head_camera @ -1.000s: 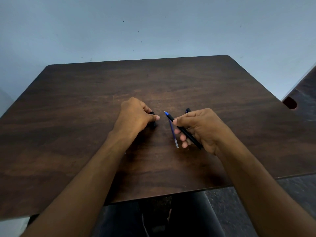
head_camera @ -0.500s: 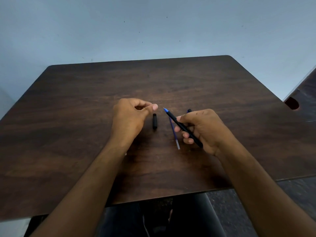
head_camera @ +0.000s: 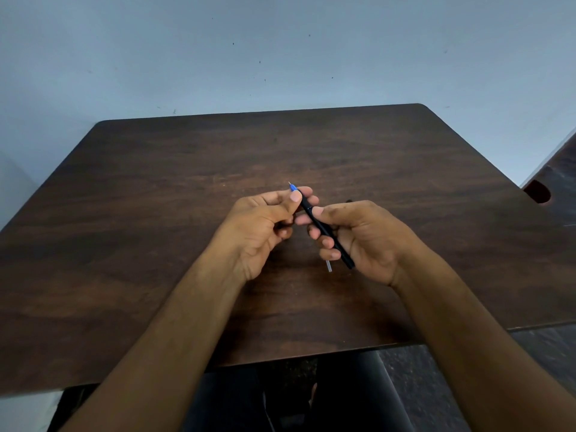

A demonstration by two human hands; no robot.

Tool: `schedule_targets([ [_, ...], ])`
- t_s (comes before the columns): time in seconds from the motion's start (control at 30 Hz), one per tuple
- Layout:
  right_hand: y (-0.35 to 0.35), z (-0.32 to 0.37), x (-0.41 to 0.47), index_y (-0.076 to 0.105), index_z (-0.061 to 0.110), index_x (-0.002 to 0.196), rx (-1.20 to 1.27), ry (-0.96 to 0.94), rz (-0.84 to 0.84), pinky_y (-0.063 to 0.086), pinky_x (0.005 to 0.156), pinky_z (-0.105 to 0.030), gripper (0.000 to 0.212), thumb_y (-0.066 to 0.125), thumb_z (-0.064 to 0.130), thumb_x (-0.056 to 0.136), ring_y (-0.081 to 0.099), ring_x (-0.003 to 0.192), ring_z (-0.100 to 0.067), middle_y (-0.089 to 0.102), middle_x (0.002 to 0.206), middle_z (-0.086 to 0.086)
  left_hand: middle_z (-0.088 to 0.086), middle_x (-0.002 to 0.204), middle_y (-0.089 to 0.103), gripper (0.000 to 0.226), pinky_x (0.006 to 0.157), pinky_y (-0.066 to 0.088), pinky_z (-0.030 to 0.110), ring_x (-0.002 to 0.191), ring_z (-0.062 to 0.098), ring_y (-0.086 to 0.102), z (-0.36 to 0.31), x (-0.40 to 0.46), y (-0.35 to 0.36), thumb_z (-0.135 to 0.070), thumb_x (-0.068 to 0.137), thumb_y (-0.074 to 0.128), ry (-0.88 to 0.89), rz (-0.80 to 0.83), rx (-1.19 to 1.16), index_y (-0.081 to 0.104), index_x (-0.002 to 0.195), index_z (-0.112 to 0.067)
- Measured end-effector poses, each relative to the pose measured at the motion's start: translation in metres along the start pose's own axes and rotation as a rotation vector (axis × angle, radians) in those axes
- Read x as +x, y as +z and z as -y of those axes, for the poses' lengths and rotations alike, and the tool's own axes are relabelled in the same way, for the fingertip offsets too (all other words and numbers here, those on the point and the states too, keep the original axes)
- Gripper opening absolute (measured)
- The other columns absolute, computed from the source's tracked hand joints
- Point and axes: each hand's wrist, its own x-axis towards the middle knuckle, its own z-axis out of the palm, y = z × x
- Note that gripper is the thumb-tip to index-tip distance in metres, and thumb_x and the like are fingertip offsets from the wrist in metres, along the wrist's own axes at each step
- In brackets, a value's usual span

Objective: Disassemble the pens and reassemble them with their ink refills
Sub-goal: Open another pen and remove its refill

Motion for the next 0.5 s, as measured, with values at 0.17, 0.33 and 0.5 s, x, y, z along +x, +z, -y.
schedule_targets([
  [0.17,0.0003,0.0010,0.0000,0.066,-0.016,0.102,-0.046,-0.047,-0.005,0.031,0.044,-0.022,0.027,0.051,0.006,0.101,0.041,0.052,-0.012,0.054,0.067,-0.009,0.005,0.097,0.078,0.011,0.053,0.038,0.016,0.058,0.006,0.042,0.0035,0.0014,0.0010,-0.017,0.087,0.070,0.024,-0.073,-0.017,0.080,0.091,-0.013],
  [0.33,-0.0008,0.0009,-0.0003,0.065,-0.020,0.106,-0.135,-0.090,-0.019,0.033,0.045,-0.022,0.028,0.054,0.004,0.100,0.041,0.054,-0.013,0.054,0.069,-0.010,0.007,0.091,0.078,0.011,0.053,0.038,0.019,0.055,0.008,0.040,0.0049,0.0001,0.0026,-0.016,0.085,0.074,0.056,-0.137,-0.007,0.079,0.089,-0.007],
  [0.5,-0.0032,-0.0003,0.0009,0.075,-0.006,0.102,-0.311,-0.196,-0.073,0.043,0.049,-0.025,0.021,0.065,0.010,0.096,0.050,0.056,-0.013,0.062,0.070,-0.009,0.004,0.077,0.075,0.035,0.054,0.039,0.020,0.053,0.006,0.043,0.0033,-0.0014,0.0011,-0.034,0.061,0.088,0.055,-0.258,-0.026,0.077,0.081,-0.008],
])
